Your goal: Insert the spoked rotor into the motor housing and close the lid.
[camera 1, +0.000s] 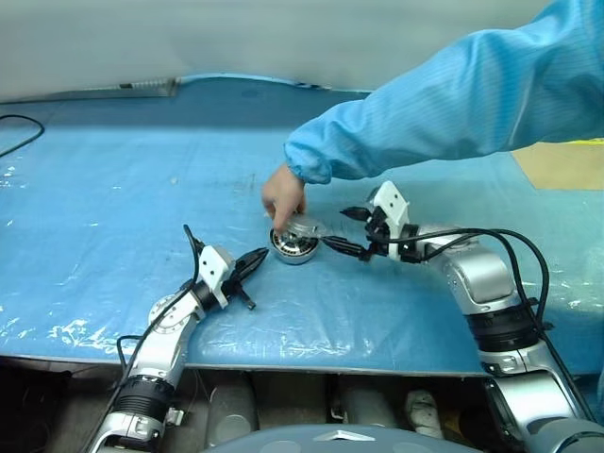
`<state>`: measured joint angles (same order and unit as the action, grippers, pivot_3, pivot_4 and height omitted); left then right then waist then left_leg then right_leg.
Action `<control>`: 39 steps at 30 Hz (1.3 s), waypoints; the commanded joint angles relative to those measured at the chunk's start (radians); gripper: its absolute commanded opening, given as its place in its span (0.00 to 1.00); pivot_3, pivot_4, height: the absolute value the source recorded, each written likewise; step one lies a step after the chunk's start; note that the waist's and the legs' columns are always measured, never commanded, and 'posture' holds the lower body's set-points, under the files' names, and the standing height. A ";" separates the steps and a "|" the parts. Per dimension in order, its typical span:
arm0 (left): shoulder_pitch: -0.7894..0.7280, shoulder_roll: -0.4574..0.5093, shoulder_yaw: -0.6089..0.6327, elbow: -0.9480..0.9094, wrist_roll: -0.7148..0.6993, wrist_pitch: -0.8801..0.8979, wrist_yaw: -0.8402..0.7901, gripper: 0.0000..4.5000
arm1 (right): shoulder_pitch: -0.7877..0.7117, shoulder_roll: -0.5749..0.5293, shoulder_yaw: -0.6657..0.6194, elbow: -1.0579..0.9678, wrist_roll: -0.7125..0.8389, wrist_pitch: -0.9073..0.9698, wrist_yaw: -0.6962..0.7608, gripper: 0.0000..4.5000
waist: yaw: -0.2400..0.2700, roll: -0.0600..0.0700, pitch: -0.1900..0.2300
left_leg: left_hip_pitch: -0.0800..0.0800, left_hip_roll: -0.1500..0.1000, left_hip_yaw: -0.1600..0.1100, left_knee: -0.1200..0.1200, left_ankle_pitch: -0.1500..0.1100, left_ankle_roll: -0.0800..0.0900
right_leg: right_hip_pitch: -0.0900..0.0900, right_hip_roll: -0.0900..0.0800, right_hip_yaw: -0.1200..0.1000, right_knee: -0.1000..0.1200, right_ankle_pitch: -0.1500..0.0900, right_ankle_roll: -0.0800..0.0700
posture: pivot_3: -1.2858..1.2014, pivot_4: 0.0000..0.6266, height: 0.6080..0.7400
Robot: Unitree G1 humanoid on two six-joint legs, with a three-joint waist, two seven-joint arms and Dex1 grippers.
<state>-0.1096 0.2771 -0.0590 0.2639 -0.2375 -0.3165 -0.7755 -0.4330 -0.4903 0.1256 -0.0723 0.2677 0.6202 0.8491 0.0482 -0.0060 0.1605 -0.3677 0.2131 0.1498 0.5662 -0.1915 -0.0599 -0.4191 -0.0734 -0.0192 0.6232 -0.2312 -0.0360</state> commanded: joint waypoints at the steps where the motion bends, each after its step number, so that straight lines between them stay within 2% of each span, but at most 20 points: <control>1: -0.009 0.009 0.015 -0.009 -0.007 -0.014 -0.005 0.00 | 0.001 -0.010 -0.029 -0.046 0.022 -0.007 -0.004 0.99 | -0.001 0.000 0.000 | 0.000 0.000 0.000 0.000 0.000 0.000 | 0.000 0.000 0.000 0.000 0.000 0.000 | 0.52 0.24 1.00; 24: -0.007 0.005 0.020 -0.015 -0.001 -0.016 0.001 0.00 | -0.035 0.003 -0.004 0.035 -0.003 -0.046 -0.028 0.99 | 0.000 0.000 0.000 | 0.000 0.000 0.000 0.000 0.000 0.000 | 0.000 0.000 0.000 0.000 0.000 0.000 | 0.52 0.24 1.00; 30: -0.012 0.004 0.018 -0.009 0.001 -0.018 -0.001 0.00 | -0.127 0.056 0.001 0.260 -0.126 -0.127 -0.179 0.99 | -0.001 0.000 0.000 | 0.000 0.000 0.000 0.001 0.000 0.000 | 0.000 0.000 0.000 0.000 0.000 0.000 | 0.52 0.24 1.00; 33: -0.017 0.005 0.018 -0.006 0.001 -0.018 -0.004 0.00 | -0.194 0.102 0.007 0.382 -0.153 -0.184 -0.205 0.85 | -0.005 0.000 0.000 | 0.000 0.000 0.000 0.000 0.000 0.000 | 0.000 0.000 0.000 0.000 0.000 0.000 | 0.52 0.24 1.00; 39: -0.022 0.004 0.019 0.002 0.003 -0.022 -0.006 0.00 | -0.337 0.196 -0.036 0.635 -0.155 -0.321 -0.240 0.38 | -0.005 0.000 0.000 | -0.001 0.000 0.000 0.000 0.000 0.000 | -0.001 0.000 0.000 0.000 0.000 0.000 | 0.52 0.24 1.00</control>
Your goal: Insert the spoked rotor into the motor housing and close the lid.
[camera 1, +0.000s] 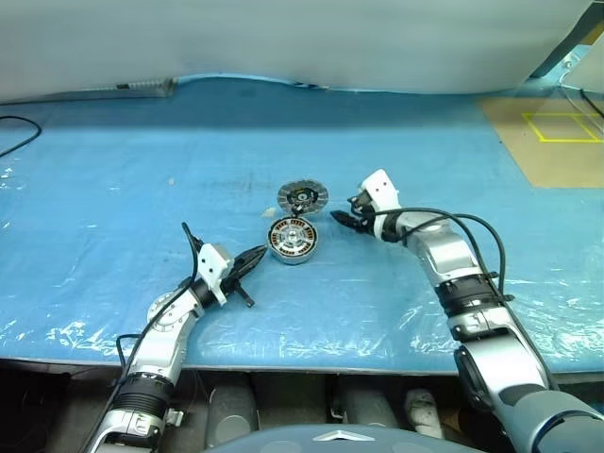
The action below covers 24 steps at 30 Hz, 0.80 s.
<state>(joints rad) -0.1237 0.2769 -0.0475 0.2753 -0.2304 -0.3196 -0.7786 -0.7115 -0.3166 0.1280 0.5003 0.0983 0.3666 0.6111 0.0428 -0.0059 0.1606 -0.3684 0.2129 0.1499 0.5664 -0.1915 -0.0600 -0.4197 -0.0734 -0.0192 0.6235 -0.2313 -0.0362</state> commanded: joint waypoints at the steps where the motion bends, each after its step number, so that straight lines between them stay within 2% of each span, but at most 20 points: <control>1: -0.007 0.005 0.008 -0.008 -0.003 -0.020 -0.003 0.00 | -0.076 0.034 -0.051 0.084 0.031 -0.074 0.012 0.29 | 0.001 0.000 0.000 | 0.000 0.000 0.000 0.000 0.000 0.000 | 0.000 0.000 0.000 0.000 0.000 0.000 | 0.52 0.24 1.00; 4: -0.002 0.006 0.011 -0.009 -0.003 -0.023 -0.002 0.00 | -0.110 0.059 -0.079 0.111 0.076 -0.076 0.068 0.04 | 0.003 0.000 0.000 | 0.000 0.000 0.000 0.000 0.000 0.000 | 0.000 0.000 0.000 0.000 0.000 0.000 | 0.52 0.24 1.00; 5: 0.001 0.007 0.013 -0.010 -0.002 -0.024 -0.001 0.00 | -0.112 0.062 -0.080 0.104 0.088 -0.064 0.095 0.01 | 0.004 0.000 0.000 | -0.001 0.000 0.000 0.000 0.000 0.000 | 0.000 0.000 0.000 0.000 0.000 0.000 | 0.52 0.24 1.00; 9: 0.010 0.008 0.020 -0.016 0.002 -0.028 0.011 0.00 | -0.072 0.056 -0.052 -0.021 0.136 0.015 0.208 0.01 | 0.005 0.000 0.000 | -0.001 0.001 0.000 0.000 0.002 0.003 | 0.000 0.000 -0.001 0.000 0.000 0.000 | 0.52 0.24 1.00; 13: 0.021 0.008 0.022 -0.024 0.003 -0.031 0.016 0.00 | -0.008 0.044 -0.023 -0.170 0.154 0.093 0.261 0.01 | 0.006 0.000 0.000 | -0.001 0.001 0.000 0.000 0.002 0.003 | 0.000 0.000 -0.001 0.000 0.000 0.000 | 0.52 0.24 1.00; 18: 0.032 0.006 0.022 -0.030 0.005 -0.033 0.023 0.00 | 0.077 0.052 -0.010 -0.329 0.182 0.187 0.253 0.01 | 0.003 0.000 0.000 | 0.000 0.001 0.000 0.000 0.000 0.000 | 0.000 0.000 -0.001 0.000 0.000 0.000 | 0.52 0.24 1.00; 24: 0.029 0.005 0.018 -0.030 0.006 -0.029 0.025 0.00 | 0.142 0.051 0.027 -0.410 0.168 0.221 0.234 0.01 | 0.004 0.000 0.000 | 0.000 0.001 0.000 0.000 0.000 0.000 | 0.000 0.000 -0.001 0.000 0.000 0.000 | 0.52 0.24 1.00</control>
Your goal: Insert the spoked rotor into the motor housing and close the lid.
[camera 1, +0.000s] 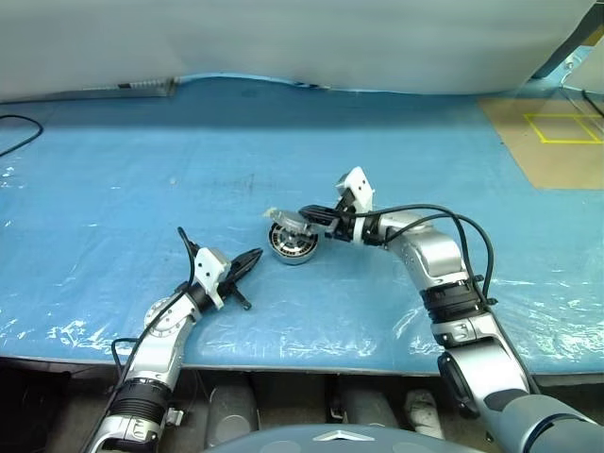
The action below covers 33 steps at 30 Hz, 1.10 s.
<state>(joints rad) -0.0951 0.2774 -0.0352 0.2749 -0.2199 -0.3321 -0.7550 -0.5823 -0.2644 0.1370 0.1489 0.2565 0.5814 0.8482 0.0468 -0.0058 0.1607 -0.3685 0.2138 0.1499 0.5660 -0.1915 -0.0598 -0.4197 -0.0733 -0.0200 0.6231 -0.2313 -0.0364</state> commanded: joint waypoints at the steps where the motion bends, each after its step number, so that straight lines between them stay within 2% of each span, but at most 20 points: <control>1: -0.001 0.005 0.005 -0.029 -0.004 -0.017 0.000 0.00 | 0.021 -0.005 0.029 -0.065 0.000 0.001 -0.004 0.01 | 0.000 0.000 0.000 | 0.000 0.000 0.000 0.000 0.000 0.000 | 0.000 0.000 0.000 0.000 0.000 0.000 | 0.52 0.24 1.00; 9: -0.001 0.004 0.002 -0.031 -0.003 -0.014 -0.001 0.00 | 0.049 -0.039 0.084 -0.082 -0.051 -0.052 -0.006 0.01 | 0.000 0.000 0.000 | 0.000 0.000 0.000 0.000 0.000 0.000 | 0.000 0.000 0.000 0.000 0.000 0.000 | 0.52 0.24 1.00; 16: 0.006 0.003 0.002 -0.040 -0.003 -0.010 0.004 0.00 | 0.032 -0.026 0.050 -0.109 -0.059 -0.075 -0.076 0.01 | 0.000 0.000 0.000 | 0.000 0.000 0.000 0.000 0.000 0.000 | 0.000 0.000 0.000 0.000 0.000 0.000 | 0.52 0.24 1.00; 19: 0.010 0.002 0.000 -0.043 -0.003 -0.008 0.005 0.00 | 0.032 0.001 0.024 -0.133 -0.048 -0.074 -0.130 0.14 | -0.001 0.000 0.000 | 0.000 0.000 0.000 -0.001 0.000 0.000 | 0.000 0.000 0.000 0.000 0.000 0.000 | 0.52 0.24 1.00; 27: 0.015 -0.002 -0.005 -0.039 -0.001 -0.012 0.004 0.00 | 0.081 0.076 0.044 -0.220 -0.031 -0.007 -0.207 0.78 | -0.001 0.000 0.000 | 0.000 0.000 0.000 -0.002 0.000 0.000 | 0.000 0.000 0.000 -0.001 0.000 0.000 | 0.52 0.24 1.00; 30: 0.016 0.000 -0.004 -0.036 -0.001 -0.013 0.002 0.00 | 0.107 0.091 0.069 -0.235 -0.041 0.004 -0.217 0.99 | -0.001 0.000 0.000 | 0.000 -0.001 0.000 -0.002 0.000 0.000 | 0.000 0.000 0.000 -0.002 0.000 0.000 | 0.52 0.24 1.00; 33: 0.016 0.001 -0.004 -0.036 -0.001 -0.013 0.001 0.00 | 0.115 0.099 0.071 -0.228 -0.041 0.010 -0.231 0.99 | -0.001 0.000 0.000 | 0.000 -0.001 0.000 -0.002 0.000 0.000 | 0.000 0.000 0.000 -0.002 0.000 0.000 | 0.52 0.24 1.00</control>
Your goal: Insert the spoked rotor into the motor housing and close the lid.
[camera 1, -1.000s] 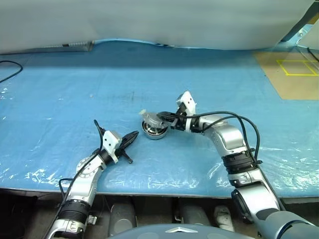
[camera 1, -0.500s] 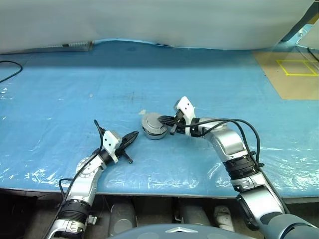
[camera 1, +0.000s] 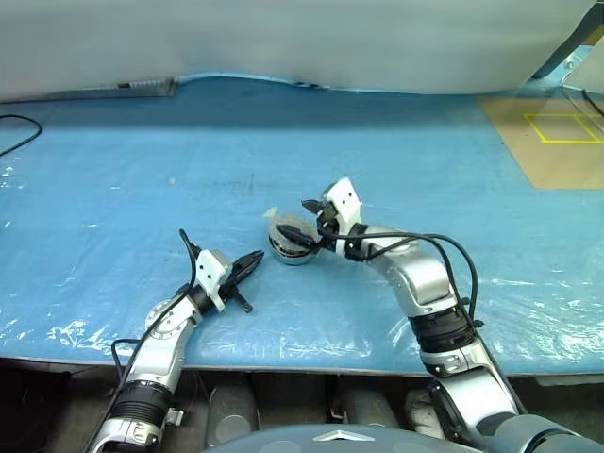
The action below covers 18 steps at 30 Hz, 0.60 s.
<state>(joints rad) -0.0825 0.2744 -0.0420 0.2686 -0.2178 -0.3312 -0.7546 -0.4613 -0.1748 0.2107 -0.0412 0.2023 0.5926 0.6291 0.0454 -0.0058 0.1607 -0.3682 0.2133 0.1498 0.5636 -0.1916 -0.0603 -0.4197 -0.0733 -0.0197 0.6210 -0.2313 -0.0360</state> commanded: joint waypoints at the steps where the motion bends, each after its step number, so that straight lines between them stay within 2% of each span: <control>1: 0.004 0.004 0.002 -0.030 -0.003 -0.013 0.000 0.00 | -0.005 0.012 -0.002 -0.031 0.012 -0.003 -0.016 0.99 | 0.000 0.000 0.000 | 0.000 0.000 0.000 0.000 0.000 0.000 | 0.000 0.000 0.000 0.000 0.000 0.000 | 0.52 0.24 1.00; 11: 0.008 0.006 0.002 -0.042 -0.004 -0.005 0.001 0.00 | 0.013 0.020 0.020 0.033 -0.005 -0.008 -0.028 0.99 | 0.000 0.000 0.000 | 0.000 0.000 0.000 0.000 0.000 0.000 | 0.000 0.000 0.000 0.000 0.000 0.000 | 0.52 0.24 1.00; 13: 0.007 0.006 0.002 -0.043 -0.004 -0.004 0.003 0.00 | 0.021 0.010 0.031 0.035 -0.011 -0.016 -0.021 0.91 | 0.000 0.000 0.000 | 0.000 0.000 0.000 0.000 0.000 0.000 | 0.000 0.000 0.000 0.000 0.000 0.000 | 0.52 0.24 1.00; 17: 0.007 0.007 0.003 -0.049 -0.005 0.000 0.004 0.00 | 0.035 -0.017 0.063 0.039 -0.044 -0.059 -0.013 0.66 | 0.000 0.000 0.000 | 0.000 0.000 0.000 0.000 0.000 0.000 | 0.000 0.000 0.000 0.000 0.000 0.000 | 0.52 0.24 1.00; 18: 0.008 0.008 0.003 -0.051 -0.005 0.001 0.004 0.00 | 0.038 -0.025 0.071 0.039 -0.054 -0.075 -0.010 0.66 | 0.000 0.000 0.000 | 0.000 0.000 0.000 0.000 0.000 0.000 | 0.000 0.000 0.000 0.000 0.000 0.000 | 0.52 0.24 1.00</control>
<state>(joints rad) -0.0768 0.2755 -0.0423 0.2584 -0.2178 -0.3275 -0.7543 -0.4422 -0.1912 0.2585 0.0037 0.1639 0.5355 0.6082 0.0451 -0.0057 0.1607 -0.3678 0.2131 0.1498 0.5633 -0.1916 -0.0604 -0.4195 -0.0733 -0.0196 0.6207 -0.2313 -0.0358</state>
